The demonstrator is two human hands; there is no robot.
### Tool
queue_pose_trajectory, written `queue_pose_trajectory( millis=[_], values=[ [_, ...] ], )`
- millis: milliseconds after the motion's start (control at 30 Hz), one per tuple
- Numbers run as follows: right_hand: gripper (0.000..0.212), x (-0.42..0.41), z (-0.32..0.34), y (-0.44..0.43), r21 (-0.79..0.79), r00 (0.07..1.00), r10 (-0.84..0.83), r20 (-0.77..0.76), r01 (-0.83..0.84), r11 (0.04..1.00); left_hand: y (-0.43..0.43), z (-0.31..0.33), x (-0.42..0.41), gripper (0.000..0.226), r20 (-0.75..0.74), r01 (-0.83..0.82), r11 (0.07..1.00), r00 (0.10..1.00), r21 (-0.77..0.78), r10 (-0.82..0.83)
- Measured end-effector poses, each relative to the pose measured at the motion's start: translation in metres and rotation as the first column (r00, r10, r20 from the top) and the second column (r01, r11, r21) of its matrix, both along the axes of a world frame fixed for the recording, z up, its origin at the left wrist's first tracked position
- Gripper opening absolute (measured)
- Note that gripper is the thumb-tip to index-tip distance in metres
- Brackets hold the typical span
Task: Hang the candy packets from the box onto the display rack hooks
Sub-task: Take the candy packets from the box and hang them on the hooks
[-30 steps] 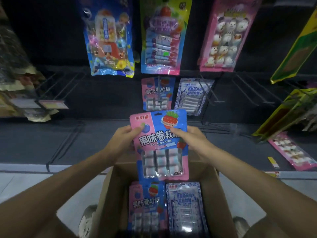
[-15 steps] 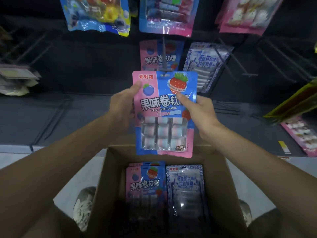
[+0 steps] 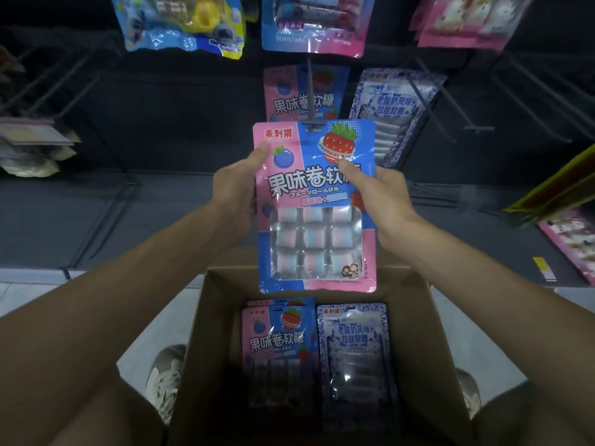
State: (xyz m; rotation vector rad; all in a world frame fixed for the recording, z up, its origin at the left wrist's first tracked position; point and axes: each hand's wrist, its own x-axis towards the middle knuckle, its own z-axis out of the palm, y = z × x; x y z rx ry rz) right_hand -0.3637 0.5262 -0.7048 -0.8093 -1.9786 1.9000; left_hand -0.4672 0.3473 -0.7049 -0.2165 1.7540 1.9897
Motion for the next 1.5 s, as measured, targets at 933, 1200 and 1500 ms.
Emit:
queue_pose_trajectory(
  millis=[933,1200,1500],
  values=[
    [0.065,0.008,0.013,-0.008,-0.238,0.971,-0.004,0.238,0.062,0.969,-0.037,-0.019,0.045,0.046,0.107,0.361,0.926,0.931,-0.110,-0.350],
    [0.118,0.033,-0.027,-0.014,-0.236,0.960,0.145,0.240,-0.087,0.968,-0.034,-0.026,0.039,0.076,0.000,0.127,0.988,0.992,-0.084,-0.127],
    [0.060,0.057,-0.006,-0.026,-0.044,0.988,0.015,0.153,-0.009,0.999,-0.017,-0.025,0.043,0.039,-0.174,-0.043,0.990,0.985,-0.132,0.020]
  ],
)
